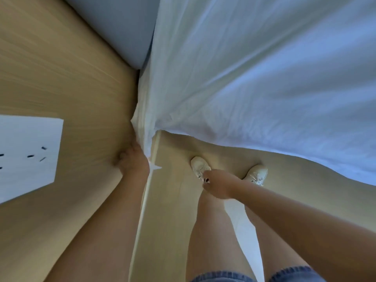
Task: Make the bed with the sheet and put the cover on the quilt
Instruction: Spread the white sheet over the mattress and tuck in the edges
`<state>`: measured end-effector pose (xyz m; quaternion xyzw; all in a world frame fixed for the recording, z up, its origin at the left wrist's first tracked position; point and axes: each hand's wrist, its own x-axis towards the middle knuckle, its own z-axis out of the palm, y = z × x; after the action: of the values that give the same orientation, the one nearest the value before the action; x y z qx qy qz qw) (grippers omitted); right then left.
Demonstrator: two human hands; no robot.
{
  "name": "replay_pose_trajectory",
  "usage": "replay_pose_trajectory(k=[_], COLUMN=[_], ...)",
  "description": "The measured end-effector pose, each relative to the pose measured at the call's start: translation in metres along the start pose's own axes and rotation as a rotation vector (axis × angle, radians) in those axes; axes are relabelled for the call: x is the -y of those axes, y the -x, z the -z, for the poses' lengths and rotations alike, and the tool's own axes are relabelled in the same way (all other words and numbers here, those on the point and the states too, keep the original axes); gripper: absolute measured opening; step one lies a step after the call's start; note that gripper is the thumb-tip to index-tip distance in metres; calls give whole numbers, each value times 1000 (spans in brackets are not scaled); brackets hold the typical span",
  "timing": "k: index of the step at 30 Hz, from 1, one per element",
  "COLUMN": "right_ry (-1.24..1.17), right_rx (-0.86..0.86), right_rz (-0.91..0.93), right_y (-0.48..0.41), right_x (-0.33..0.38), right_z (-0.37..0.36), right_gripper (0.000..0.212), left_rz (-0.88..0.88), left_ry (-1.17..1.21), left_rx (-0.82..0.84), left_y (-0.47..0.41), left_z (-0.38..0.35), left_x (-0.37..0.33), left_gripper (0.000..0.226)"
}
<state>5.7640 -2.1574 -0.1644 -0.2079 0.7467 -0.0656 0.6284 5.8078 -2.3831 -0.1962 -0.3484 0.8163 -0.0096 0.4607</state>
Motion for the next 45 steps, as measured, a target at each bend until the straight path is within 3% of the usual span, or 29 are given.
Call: replay_pose_trajectory(k=[3, 5, 7, 11, 16, 19, 20, 23, 29, 36, 40, 45], right_ry=[-16, -5, 16, -240, -453, -566, -615, -791, -1162, -1443, -1523, -1525], right_rx=[-27, -35, -43, -221, -380, -501, -537, -645, -815, -823, -849, -740], right_rz=[-184, -248, -293, -323, -292, -288, -310, -403, -548, -594, -642, -675], right_y=[31, 56, 87, 156, 237, 294, 314, 362, 425, 452, 485, 530], right_x=[-76, -115, -145, -205, -291, -358, -382, -442, -532, -618, -709, -809], right_z=[-10, -12, -11, -29, -73, -109, -120, -148, -201, -244, -241, -232], right_gripper=[36, 31, 29, 28, 35, 31, 31, 31, 33, 28, 29, 31], left_rz=[78, 34, -127, -454, -612, -678, -713, -833, -1068, -1164, -1184, -1180], left_ry=[169, 243, 224, 92, -214, -312, -312, -285, -488, -584, -591, -758], left_rx=[141, 223, 328, 407, 338, 248, 219, 175, 77, 54, 117, 174], left_y=[20, 45, 82, 174, 265, 310, 331, 390, 505, 588, 628, 699], left_z=[-22, -27, -30, -39, -35, -32, -32, -39, -79, -115, -127, -113], left_x=[-10, -26, -52, -131, -234, -305, -333, -415, -545, -656, -771, -913], left_gripper=[67, 54, 46, 41, 43, 28, 20, 27, 12, 26, 20, 6])
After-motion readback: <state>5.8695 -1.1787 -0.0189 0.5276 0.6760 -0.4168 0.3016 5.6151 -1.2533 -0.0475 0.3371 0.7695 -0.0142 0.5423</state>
